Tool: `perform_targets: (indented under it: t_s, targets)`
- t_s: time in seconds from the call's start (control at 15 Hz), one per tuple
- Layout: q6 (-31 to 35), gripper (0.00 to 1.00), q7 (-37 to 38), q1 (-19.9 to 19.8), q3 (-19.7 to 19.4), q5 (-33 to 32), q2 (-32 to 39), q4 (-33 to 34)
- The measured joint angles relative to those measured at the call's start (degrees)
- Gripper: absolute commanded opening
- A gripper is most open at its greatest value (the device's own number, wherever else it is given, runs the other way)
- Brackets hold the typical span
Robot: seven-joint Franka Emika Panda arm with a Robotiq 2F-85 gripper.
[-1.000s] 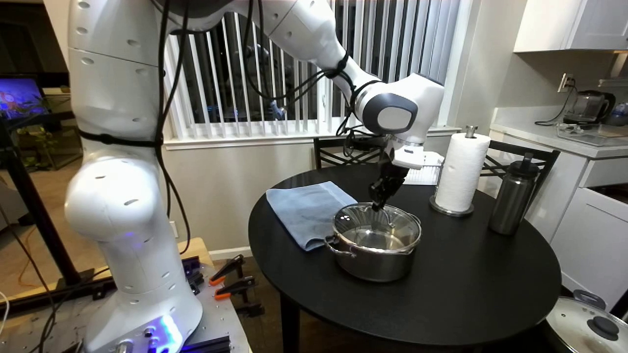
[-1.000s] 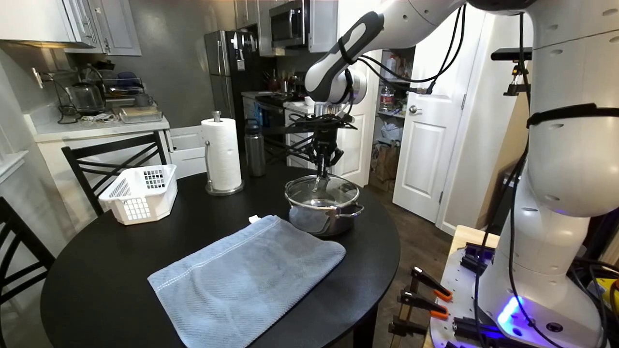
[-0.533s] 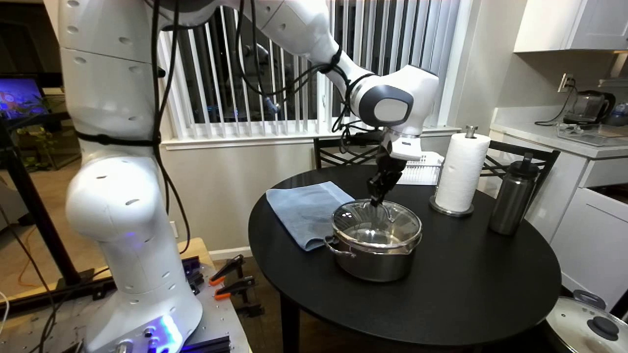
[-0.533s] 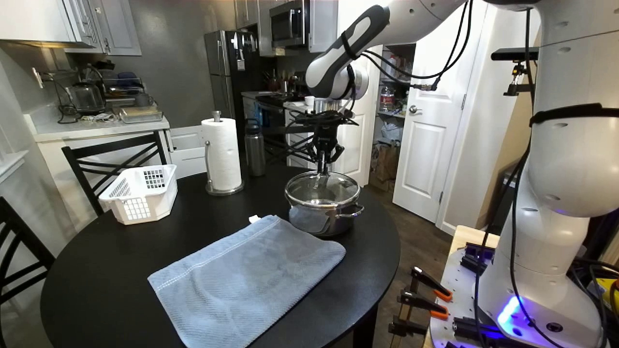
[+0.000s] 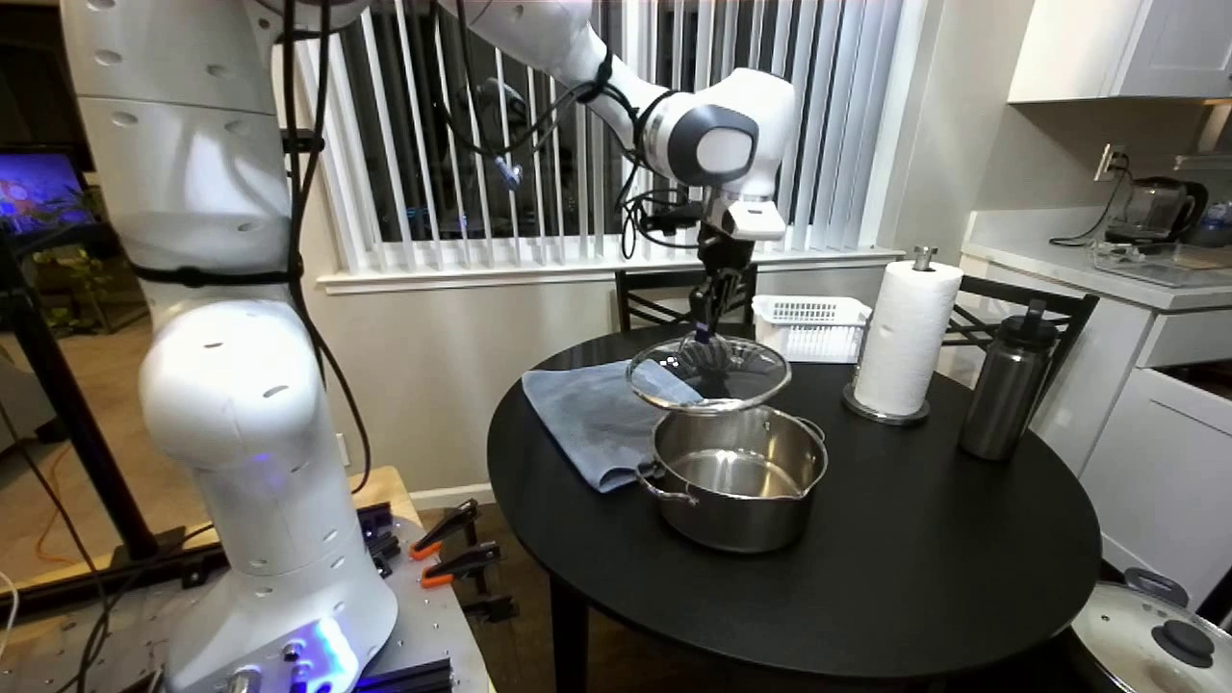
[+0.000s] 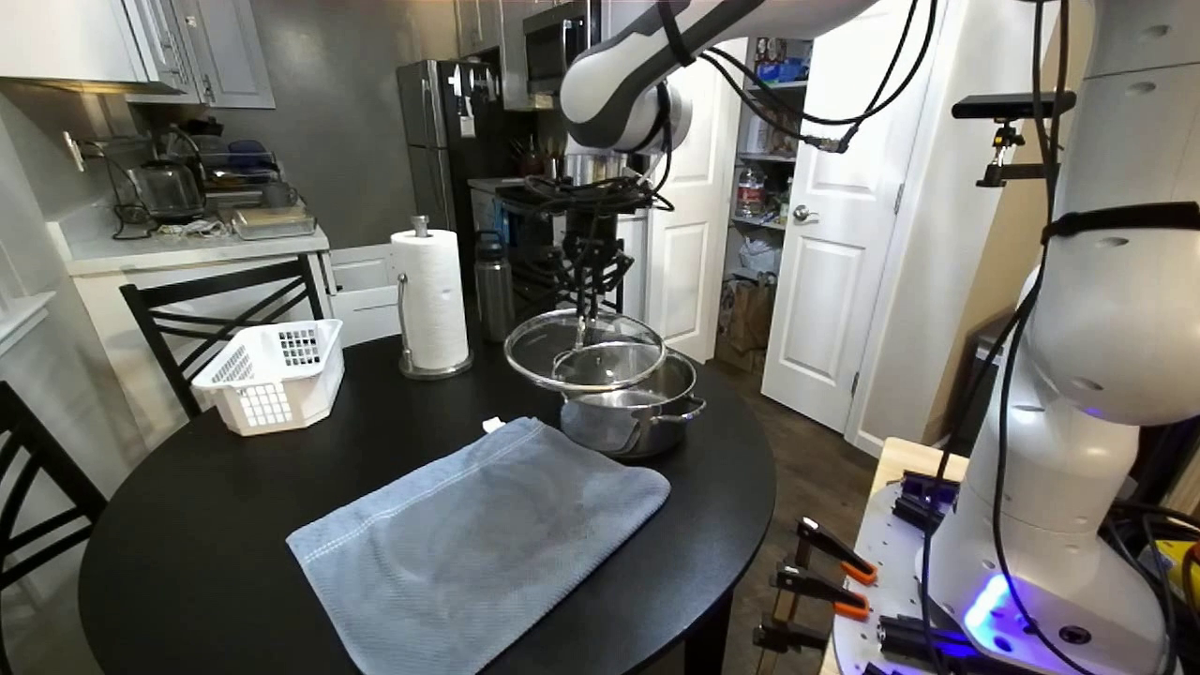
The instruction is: Place the pot's lid on the towel
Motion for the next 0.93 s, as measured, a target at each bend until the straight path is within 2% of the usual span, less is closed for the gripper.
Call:
perform_targets:
  t_s: [0.27, 0.53, 0.93]
  targets:
    - [-4.9, 0.04, 0.0, 5.0, 4.9, -4.3, 2.5, 6.5]
    - [-8.1, 0.04, -4.4, 8.7, 8.0, -5.0, 10.2, 14.7]
    - [-8.2, 0.04, -18.1, 6.3, 6.5, -3.0, 22.7, 22.6]
